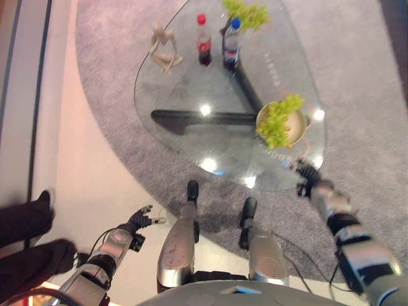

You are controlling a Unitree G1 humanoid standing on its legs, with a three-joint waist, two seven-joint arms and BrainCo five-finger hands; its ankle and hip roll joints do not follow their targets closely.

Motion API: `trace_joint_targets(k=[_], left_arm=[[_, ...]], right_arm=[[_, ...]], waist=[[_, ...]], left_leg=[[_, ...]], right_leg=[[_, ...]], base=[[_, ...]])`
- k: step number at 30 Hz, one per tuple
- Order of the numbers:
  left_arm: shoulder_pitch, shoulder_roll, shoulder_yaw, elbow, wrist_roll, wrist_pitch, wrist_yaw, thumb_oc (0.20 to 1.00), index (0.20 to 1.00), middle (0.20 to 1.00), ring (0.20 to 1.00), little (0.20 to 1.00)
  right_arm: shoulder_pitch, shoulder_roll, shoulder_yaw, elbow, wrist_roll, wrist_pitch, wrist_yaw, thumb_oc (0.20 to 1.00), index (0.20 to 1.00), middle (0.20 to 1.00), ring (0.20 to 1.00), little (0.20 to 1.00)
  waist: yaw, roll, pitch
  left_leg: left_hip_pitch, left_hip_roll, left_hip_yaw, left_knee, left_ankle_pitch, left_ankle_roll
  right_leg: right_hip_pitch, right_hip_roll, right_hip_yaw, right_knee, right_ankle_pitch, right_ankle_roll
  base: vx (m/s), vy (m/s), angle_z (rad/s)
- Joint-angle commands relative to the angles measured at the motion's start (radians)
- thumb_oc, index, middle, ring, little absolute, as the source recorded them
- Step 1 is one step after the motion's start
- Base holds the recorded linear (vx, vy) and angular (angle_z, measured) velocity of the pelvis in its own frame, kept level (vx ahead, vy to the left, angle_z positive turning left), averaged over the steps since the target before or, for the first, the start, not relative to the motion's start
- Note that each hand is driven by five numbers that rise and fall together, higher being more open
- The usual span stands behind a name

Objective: Pick up fruits into the plate

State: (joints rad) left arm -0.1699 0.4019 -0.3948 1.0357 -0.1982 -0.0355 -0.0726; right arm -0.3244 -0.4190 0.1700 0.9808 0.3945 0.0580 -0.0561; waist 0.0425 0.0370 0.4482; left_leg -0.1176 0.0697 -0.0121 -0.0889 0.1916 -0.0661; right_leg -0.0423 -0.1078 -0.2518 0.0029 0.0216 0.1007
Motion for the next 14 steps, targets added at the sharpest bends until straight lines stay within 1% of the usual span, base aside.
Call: trace_joint_targets(k=[1,3,4,5,6,10,13,14], left_arm=[[0.031,-0.068,0.038,0.095,0.006,0.029,-0.005,1.0,1.0,1.0,1.0,1.0],[0.05,-0.091,0.061,0.128,0.018,0.036,-0.014,1.0,1.0,1.0,1.0,1.0],[0.054,-0.095,0.064,0.135,0.02,0.037,-0.014,1.0,1.0,1.0,1.0,1.0],[0.067,-0.118,0.075,0.169,0.022,0.036,-0.014,1.0,1.0,1.0,1.0,1.0],[0.076,-0.131,0.083,0.183,0.022,0.038,-0.014,1.0,1.0,1.0,1.0,1.0],[0.096,-0.156,0.108,0.211,0.028,0.062,-0.008,1.0,1.0,1.0,1.0,1.0],[0.11,-0.168,0.114,0.224,0.024,0.08,-0.005,1.0,1.0,1.0,1.0,1.0],[0.119,-0.173,0.118,0.228,0.029,0.092,-0.011,1.0,1.0,1.0,1.0,1.0]], right_arm=[[0.096,0.067,0.014,0.075,0.019,-0.113,0.101,1.0,1.0,1.0,1.0,1.0],[0.155,0.115,0.023,0.134,-0.008,-0.113,0.133,1.0,1.0,1.0,1.0,1.0],[0.164,0.121,0.022,0.147,-0.001,-0.105,0.144,1.0,1.0,1.0,1.0,1.0],[0.201,0.155,0.021,0.196,-0.011,-0.108,0.159,1.0,1.0,1.0,1.0,1.0],[0.223,0.172,0.018,0.213,-0.022,-0.101,0.16,1.0,1.0,1.0,1.0,1.0],[0.277,0.205,0.002,0.256,-0.03,-0.096,0.162,1.0,1.0,1.0,1.0,1.0],[0.306,0.213,-0.018,0.276,-0.023,-0.092,0.155,1.0,1.0,1.0,1.0,1.0],[0.32,0.212,-0.033,0.287,-0.025,-0.094,0.17,1.0,1.0,1.0,1.0,1.0]], waist=[[-0.013,-0.043,-0.129],[-0.02,-0.05,-0.178],[-0.022,-0.052,-0.186],[-0.03,-0.053,-0.224],[-0.036,-0.052,-0.243],[-0.06,-0.044,-0.281],[-0.078,-0.036,-0.295],[-0.087,-0.032,-0.303]], left_leg=[[0.084,-0.038,0.071,0.019,-0.132,0.026],[0.117,-0.038,0.084,0.019,-0.144,0.028],[0.124,-0.039,0.086,0.018,-0.147,0.029],[0.15,-0.041,0.095,0.017,-0.156,0.032],[0.165,-0.042,0.101,0.015,-0.162,0.033],[0.208,-0.042,0.12,0.006,-0.178,0.036],[0.232,-0.044,0.13,0.002,-0.188,0.039],[0.244,-0.045,0.137,0.002,-0.195,0.041]], right_leg=[[-0.009,0.017,0.057,0.05,0.008,-0.007],[0.024,0.011,0.068,0.029,0.015,-0.002],[0.031,0.011,0.069,0.024,0.017,0.0],[0.055,0.011,0.081,0.009,0.021,0.002],[0.069,0.012,0.087,0.002,0.021,0.002],[0.107,0.013,0.102,-0.008,0.012,0.002],[0.126,0.016,0.113,-0.012,0.006,0.001],[0.138,0.016,0.116,-0.018,0.004,0.0]], base=[[0.18,0.037,-0.02],[0.18,0.054,-0.09],[0.19,0.078,-0.26],[0.18,0.095,-0.27],[0.19,0.111,-0.25],[0.06,0.085,-0.28],[0.01,0.07,-0.22],[-0.01,0.06,-0.15]])
